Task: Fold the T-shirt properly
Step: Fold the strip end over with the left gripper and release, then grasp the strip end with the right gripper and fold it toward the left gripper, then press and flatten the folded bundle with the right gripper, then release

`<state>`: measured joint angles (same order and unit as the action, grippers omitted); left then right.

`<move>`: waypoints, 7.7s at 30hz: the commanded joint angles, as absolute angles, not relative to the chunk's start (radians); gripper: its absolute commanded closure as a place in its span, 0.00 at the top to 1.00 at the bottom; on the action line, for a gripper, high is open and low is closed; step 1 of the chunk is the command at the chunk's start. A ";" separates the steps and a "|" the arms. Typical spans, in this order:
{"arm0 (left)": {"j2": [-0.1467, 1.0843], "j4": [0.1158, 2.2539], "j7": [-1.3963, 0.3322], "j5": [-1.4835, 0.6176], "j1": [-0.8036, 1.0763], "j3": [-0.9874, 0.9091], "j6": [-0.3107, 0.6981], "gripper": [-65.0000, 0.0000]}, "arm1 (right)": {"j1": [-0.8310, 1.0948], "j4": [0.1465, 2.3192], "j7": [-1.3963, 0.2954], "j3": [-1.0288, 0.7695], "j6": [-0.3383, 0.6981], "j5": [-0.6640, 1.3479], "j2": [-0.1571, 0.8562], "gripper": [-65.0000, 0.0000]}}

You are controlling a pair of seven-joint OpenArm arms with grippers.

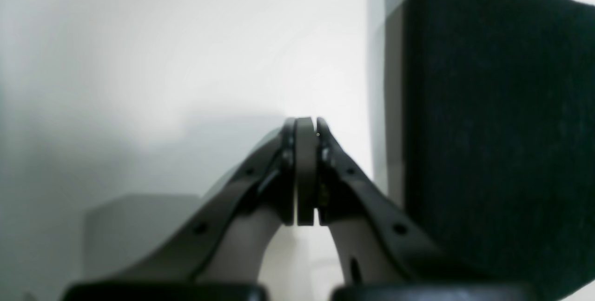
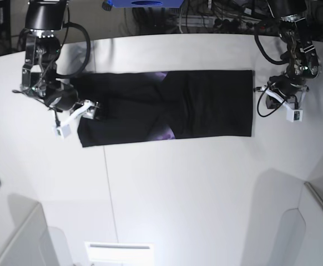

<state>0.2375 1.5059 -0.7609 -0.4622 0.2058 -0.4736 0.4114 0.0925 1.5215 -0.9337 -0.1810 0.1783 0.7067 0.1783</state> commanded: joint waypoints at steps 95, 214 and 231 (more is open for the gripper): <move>0.177 1.592 -0.753 -0.398 0.254 -0.257 0.415 0.00 | -0.124 1.727 -0.708 0.662 -0.443 0.596 -0.059 0.00; 0.280 1.695 -0.842 -0.682 0.464 -0.944 0.421 0.00 | -0.426 1.544 -0.742 1.110 -0.360 0.464 -0.108 0.00; 0.234 1.933 -0.978 -0.915 0.409 -0.700 0.420 0.26 | -0.117 1.956 -0.816 0.572 -0.352 0.470 0.236 0.00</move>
